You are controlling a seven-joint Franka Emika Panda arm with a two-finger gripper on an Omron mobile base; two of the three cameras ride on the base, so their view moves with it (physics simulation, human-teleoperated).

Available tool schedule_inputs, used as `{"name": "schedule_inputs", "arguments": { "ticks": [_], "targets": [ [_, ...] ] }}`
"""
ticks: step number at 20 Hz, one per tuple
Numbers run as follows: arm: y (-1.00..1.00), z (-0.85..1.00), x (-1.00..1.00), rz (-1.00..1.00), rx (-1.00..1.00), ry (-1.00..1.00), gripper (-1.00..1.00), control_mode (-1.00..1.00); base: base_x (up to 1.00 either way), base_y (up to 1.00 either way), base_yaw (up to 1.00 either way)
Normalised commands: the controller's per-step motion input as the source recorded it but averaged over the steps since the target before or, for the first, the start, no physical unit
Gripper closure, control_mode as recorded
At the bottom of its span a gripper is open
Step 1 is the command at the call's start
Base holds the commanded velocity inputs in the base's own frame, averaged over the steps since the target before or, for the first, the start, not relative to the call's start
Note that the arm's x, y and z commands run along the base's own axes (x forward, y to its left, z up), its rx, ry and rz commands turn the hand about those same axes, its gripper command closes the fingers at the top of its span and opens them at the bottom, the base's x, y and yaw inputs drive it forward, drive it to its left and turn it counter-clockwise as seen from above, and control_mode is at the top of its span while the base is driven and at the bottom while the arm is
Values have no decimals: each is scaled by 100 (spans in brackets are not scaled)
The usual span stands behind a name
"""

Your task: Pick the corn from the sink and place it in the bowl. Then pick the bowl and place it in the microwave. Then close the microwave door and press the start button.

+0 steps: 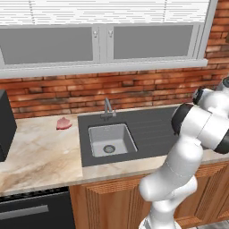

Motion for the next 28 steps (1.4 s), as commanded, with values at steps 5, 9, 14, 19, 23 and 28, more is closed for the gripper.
{"name": "schedule_inputs", "arguments": {
  "ticks": [5, 9, 14, 19, 23, 28],
  "targets": [
    [-86, -13, 0, 1, 4, -3, 100, -100, 0, 0, 0],
    [-80, -4, 0, 1, -1, 0, 100, -100, 0, 0, 0],
    [-61, -3, 0, 15, -7, -6, 100, -100, 0, 0, 0],
    [-27, -18, 0, 20, -8, -10, 100, -100, 0, 0, 0],
    [0, -53, 0, 5, -11, -3, 100, -100, 0, 0, 0],
    [0, -17, 0, 0, -9, 0, 100, -100, 0, 0, 0]
  ]
}}
